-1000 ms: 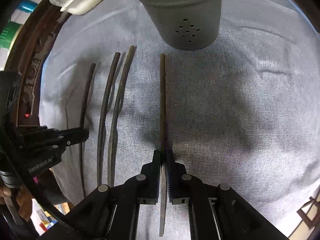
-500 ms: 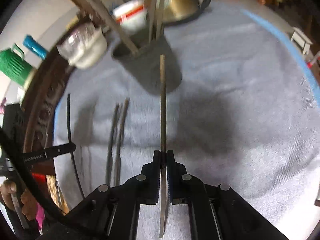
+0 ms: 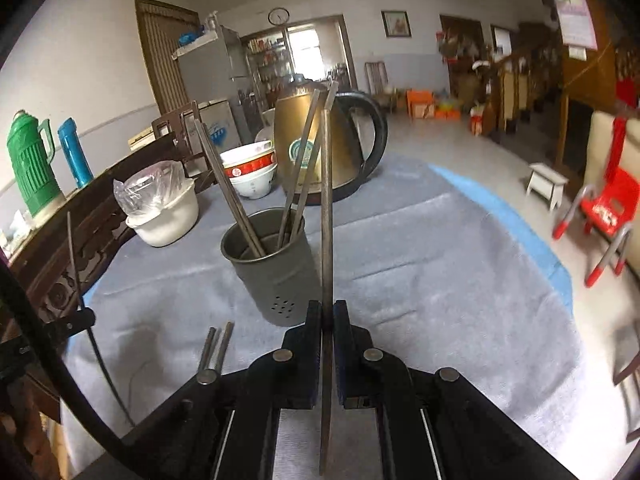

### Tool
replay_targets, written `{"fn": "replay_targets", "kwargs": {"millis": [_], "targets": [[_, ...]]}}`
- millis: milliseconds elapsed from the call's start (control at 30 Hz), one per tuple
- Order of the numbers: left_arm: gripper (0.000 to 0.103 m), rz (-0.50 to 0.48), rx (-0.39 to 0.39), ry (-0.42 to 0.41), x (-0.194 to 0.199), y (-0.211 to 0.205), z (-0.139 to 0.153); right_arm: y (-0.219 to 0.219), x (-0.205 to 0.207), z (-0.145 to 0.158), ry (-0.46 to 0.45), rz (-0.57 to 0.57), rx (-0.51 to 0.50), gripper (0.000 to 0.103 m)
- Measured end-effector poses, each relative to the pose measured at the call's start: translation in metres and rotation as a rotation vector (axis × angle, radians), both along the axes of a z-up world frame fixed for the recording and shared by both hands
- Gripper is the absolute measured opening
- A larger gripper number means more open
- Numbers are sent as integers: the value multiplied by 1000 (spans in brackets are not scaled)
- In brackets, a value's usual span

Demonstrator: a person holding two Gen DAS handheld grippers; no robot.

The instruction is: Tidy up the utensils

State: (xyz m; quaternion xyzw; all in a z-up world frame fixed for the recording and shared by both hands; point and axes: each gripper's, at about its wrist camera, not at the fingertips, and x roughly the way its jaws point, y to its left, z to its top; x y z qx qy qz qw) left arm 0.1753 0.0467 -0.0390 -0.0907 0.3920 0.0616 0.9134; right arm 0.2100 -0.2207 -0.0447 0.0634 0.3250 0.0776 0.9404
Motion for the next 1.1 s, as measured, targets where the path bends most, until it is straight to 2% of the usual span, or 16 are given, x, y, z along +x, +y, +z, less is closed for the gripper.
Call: {"fn": "replay_targets", "kwargs": {"millis": [200,633,767,967,1100], "targets": [[7,5,22,-21,-13,-1,-1,1,-18,4,-32,18,-41,6],[6,21,3,-46,-37,8,7,-18,-41,11,-42,4,-12,6],[6,36,-37,-53,-37,15,13,-33,-38,13,-28,-25,50,6],[6,45,-82,-88,-32,19,29,-52,-30,33,-52,-50,136,6],[6,43,-62,-116,-31,14,38,-59,-27,44,-66,-54,201,6]]}}
